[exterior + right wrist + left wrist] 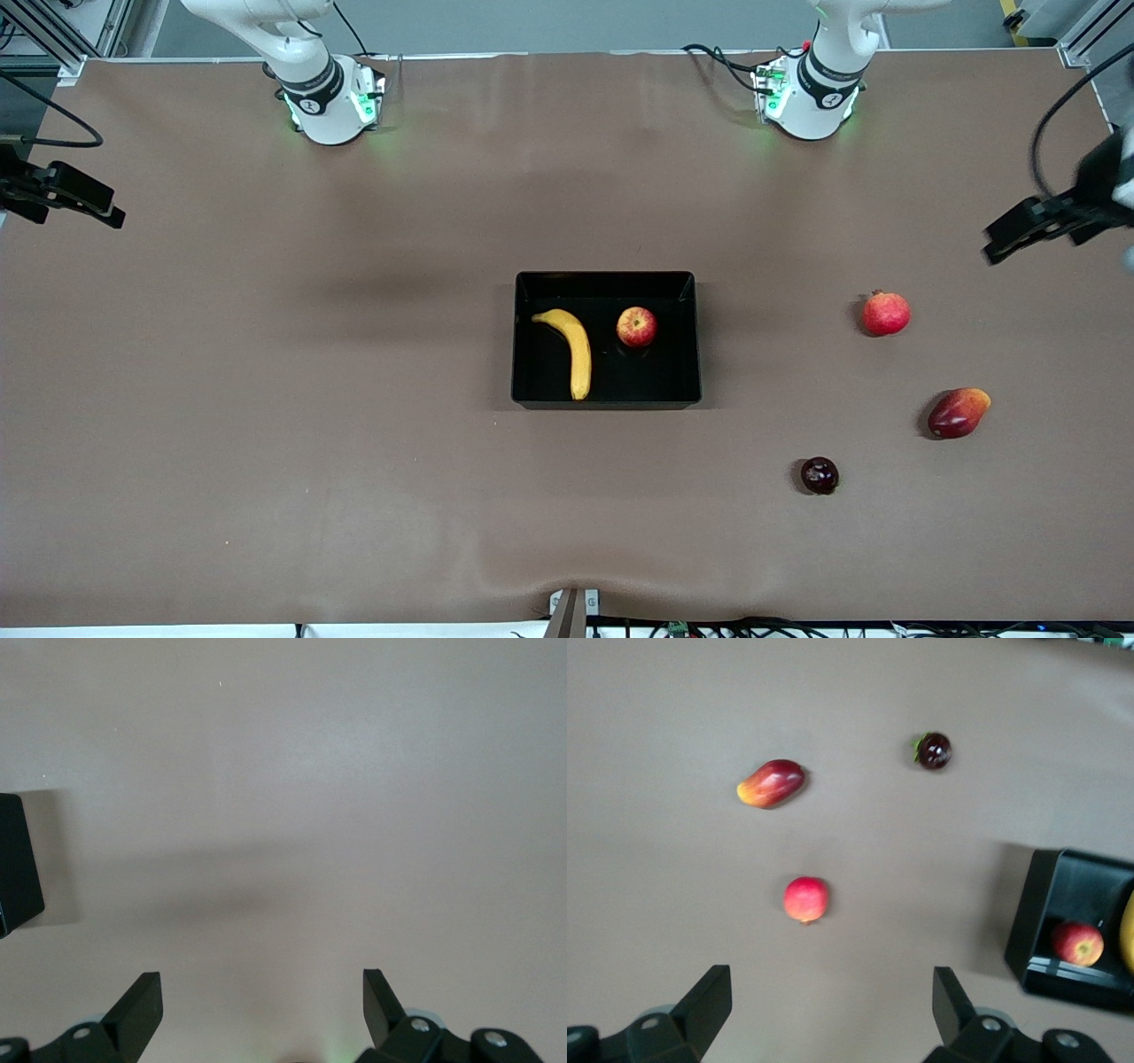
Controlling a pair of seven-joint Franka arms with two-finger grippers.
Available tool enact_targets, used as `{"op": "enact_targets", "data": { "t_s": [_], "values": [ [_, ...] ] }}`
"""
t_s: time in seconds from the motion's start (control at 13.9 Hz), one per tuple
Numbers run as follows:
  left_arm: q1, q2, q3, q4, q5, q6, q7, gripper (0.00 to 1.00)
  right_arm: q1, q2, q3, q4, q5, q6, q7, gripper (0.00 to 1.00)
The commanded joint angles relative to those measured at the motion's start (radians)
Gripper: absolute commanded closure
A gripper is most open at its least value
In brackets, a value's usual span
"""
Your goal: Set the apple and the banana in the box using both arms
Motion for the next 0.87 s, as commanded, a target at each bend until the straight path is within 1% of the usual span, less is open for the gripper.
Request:
{"op": "enact_targets", "data": {
  "t_s": [0.0,0.07,0.14,0.29,0.36,0.5,0.79],
  "values": [
    [-0.007,-0.066,0.067,-0.062,-0.032,-0.04,0.112,0.0,-0.008,0.007,0.003,0.019,0.0,-0.009,-0.014,0.0],
    [-0.014,-0.079,0.067,-0.066,-0.032,-0.049,0.113,0.0,-0.008,0.007,0.003,0.019,0.0,-0.008,-0.014,0.0],
    [-0.03,-0.086,0.084,-0.071,-0.032,-0.058,0.119,0.0,-0.008,0.006,0.003,0.019,0.0,-0.008,-0.014,0.0],
    [-0.099,-0.115,0.149,-0.098,-0.03,-0.066,0.12,0.0,-0.008,0.006,0.003,0.019,0.0,-0.009,-0.014,0.0],
    [-0.116,-0.131,0.159,-0.114,-0.03,-0.066,0.12,0.0,-0.008,0.006,0.003,0.019,0.0,-0.008,-0.014,0.0],
    [-0.117,-0.163,0.16,-0.152,-0.03,-0.066,0.14,0.0,-0.008,0.007,0.003,0.019,0.0,-0.008,-0.014,0.0],
    [-0.108,-0.187,0.148,-0.172,-0.03,-0.08,0.143,0.0,-0.007,0.007,0.003,0.019,0.0,-0.009,-0.014,0.0]
  ]
}}
